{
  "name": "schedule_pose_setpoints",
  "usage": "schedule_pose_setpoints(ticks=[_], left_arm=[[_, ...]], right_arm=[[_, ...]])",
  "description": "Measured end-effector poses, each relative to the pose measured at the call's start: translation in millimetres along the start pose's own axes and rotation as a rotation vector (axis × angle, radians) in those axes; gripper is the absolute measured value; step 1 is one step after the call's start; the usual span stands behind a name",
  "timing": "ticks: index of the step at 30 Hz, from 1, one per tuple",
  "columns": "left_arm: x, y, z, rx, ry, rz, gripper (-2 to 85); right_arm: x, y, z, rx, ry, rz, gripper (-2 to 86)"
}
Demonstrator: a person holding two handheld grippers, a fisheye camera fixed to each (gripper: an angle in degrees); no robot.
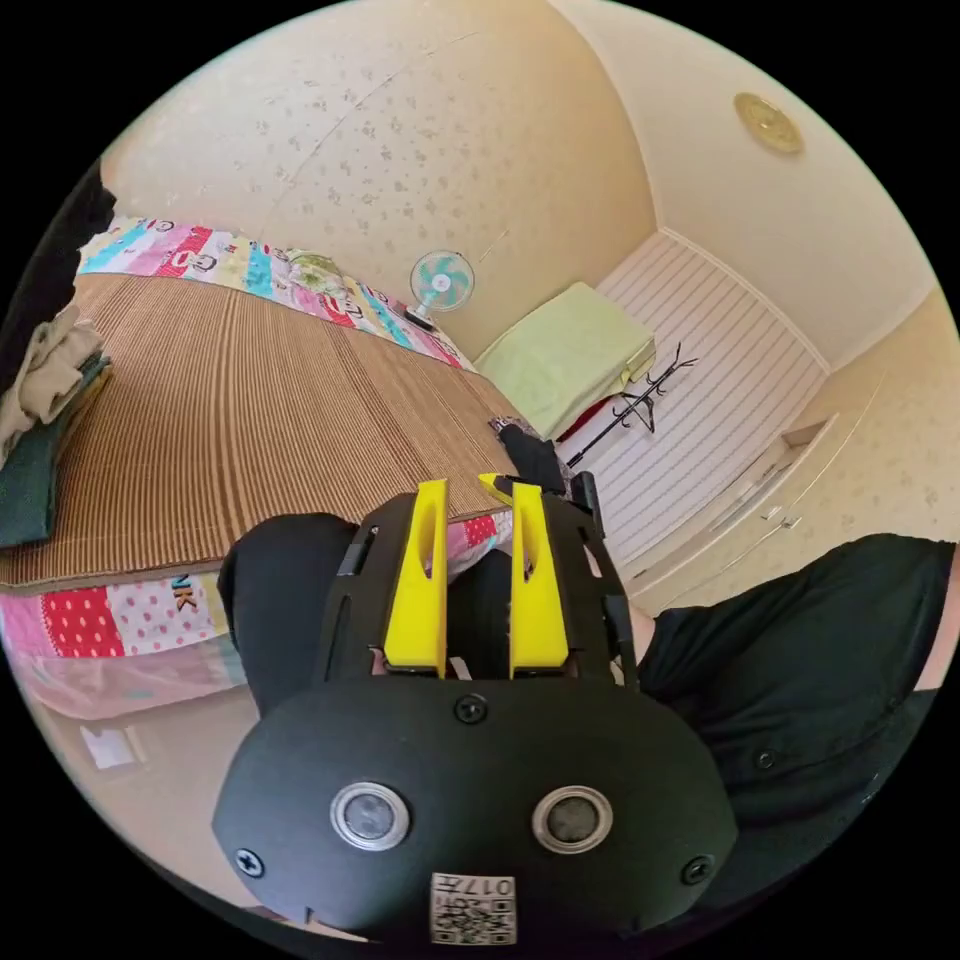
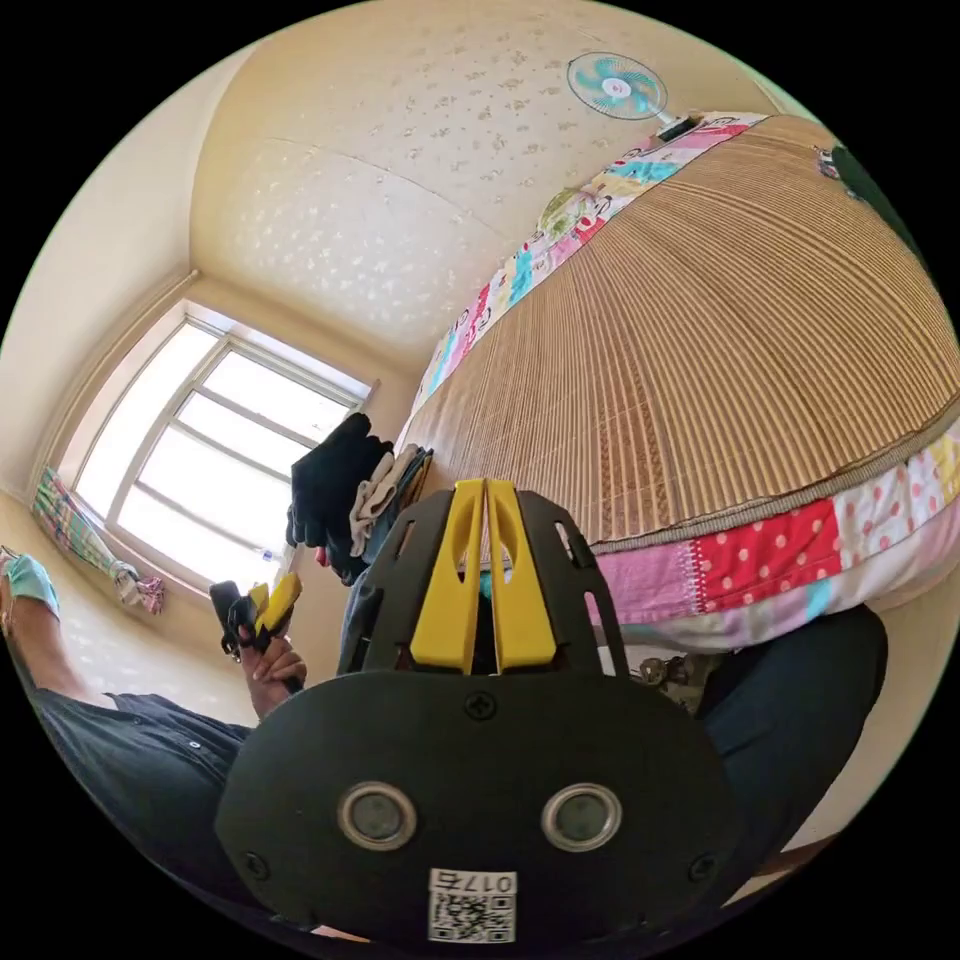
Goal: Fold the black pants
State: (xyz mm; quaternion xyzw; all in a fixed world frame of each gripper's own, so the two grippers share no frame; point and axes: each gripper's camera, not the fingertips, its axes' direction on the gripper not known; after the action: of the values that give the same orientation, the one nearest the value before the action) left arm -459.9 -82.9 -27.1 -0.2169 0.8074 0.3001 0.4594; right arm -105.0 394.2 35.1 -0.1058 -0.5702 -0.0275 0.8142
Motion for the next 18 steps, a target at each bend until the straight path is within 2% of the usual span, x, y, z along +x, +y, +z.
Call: schedule_pose_setpoints(ticks=[4, 7, 9, 12, 14, 15, 17, 18], left_arm=[[-46, 2, -52, 0.022, -0.186, -0.107, 10.9], [-69, -23, -141, 0.196, -0.364, -0.128, 13.4], [-67, -59, -215, 0.366, -0.554, -0.101, 13.9], [-62, -116, -269, 0.499, -0.769, -0.052, 14.3], [-83, -156, -277, 0.482, -0.873, -0.102, 14.7], [-111, -180, -273, 0.421, -0.941, -0.198, 15.9], [-172, -204, -257, 0.266, -0.957, -0.405, 17.1], [-202, -203, -246, 0.262, -0.903, -0.472, 17.2]], right_arm=[[-38, 0, 28, -0.088, 0.014, -0.115, 0.6], [-45, 5, 19, -0.089, -0.001, -0.141, 0.4], [-45, 8, 8, -0.075, 0.012, -0.147, 0.4], [-41, 16, -11, -0.052, 0.025, -0.128, 0.4], [-37, 24, -24, -0.024, 0.008, -0.111, 0.4], [-36, 26, -27, -0.02, 0.004, -0.107, 0.4], [-32, 37, -36, -0.012, -0.007, -0.091, 0.4], [-31, 39, -38, -0.01, -0.01, -0.086, 0.4]])
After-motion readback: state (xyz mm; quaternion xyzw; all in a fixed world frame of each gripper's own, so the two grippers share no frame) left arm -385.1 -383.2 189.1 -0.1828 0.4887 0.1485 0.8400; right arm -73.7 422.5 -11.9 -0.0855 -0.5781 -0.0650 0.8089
